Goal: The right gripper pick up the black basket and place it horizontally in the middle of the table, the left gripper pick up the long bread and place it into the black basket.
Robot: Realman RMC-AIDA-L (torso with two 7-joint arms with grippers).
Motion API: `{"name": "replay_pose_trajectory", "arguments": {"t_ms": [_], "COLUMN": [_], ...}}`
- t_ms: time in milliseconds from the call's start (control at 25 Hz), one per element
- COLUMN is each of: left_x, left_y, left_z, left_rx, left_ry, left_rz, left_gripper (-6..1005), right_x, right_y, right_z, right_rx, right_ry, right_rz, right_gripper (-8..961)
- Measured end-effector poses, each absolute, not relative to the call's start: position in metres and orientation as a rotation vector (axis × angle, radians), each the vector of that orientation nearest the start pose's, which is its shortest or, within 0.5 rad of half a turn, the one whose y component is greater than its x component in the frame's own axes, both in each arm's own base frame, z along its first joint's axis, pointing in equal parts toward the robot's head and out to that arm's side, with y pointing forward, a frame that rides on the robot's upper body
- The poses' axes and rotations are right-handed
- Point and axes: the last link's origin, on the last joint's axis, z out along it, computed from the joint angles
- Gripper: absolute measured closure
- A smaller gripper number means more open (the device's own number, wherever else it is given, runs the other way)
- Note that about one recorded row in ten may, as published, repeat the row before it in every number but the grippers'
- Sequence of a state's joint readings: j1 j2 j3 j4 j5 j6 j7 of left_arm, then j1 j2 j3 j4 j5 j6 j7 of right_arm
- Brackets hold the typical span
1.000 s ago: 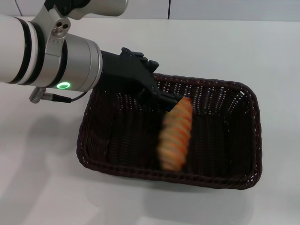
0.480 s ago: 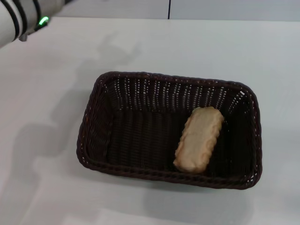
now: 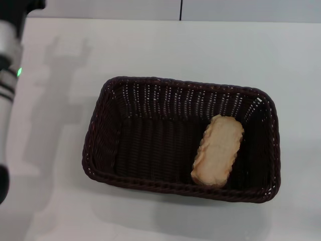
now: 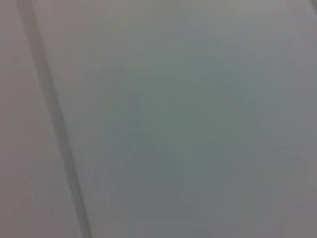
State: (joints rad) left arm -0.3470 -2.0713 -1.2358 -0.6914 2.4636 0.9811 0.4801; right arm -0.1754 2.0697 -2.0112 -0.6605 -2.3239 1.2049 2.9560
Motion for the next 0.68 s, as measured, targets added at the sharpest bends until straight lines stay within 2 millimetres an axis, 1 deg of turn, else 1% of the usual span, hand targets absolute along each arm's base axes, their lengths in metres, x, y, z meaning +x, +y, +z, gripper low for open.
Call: {"name": "replay_pose_trajectory", "arguments": {"t_ms": [40,120,160,200,240,280,360,680], "left_x": [-0.263,-0.282,-0.301,-0.308,-0.308,-0.318,-0.327,-0.337], "left_y": [0.369,0.363,0.358,0.357,0.357,0.356,0.353,0.351], "left_z": [0.028,0.031,0.031,0.031,0.031,0.031,0.032,0.034], "left_rx": [-1.387,-1.368,-1.364,-1.363,-1.363,-1.362,-1.354,-1.340], "left_ry": [-0.181,-0.274,-0.385,-0.419,-0.419,-0.459,-0.484,-0.510], "left_rz": [-0.595,-0.671,-0.712,-0.717,-0.717,-0.710,-0.689,-0.649], "left_gripper": [151,152,152,152,152,152,152,152], "right_x": [0.390,0.389,0.389,0.389,0.389,0.388,0.387,0.383], "right_y": [0.188,0.188,0.188,0.188,0.188,0.188,0.190,0.195], "right_z": [0.036,0.036,0.035,0.035,0.035,0.035,0.034,0.033], "right_rx": [-1.103,-1.104,-1.104,-1.104,-1.105,-1.107,-1.113,-1.121], "right_ry": [0.603,0.604,0.604,0.604,0.604,0.604,0.602,0.594], "right_rz": [0.472,0.473,0.474,0.474,0.474,0.476,0.482,0.496], "right_gripper": [110,110,110,110,110,110,110,110]}}
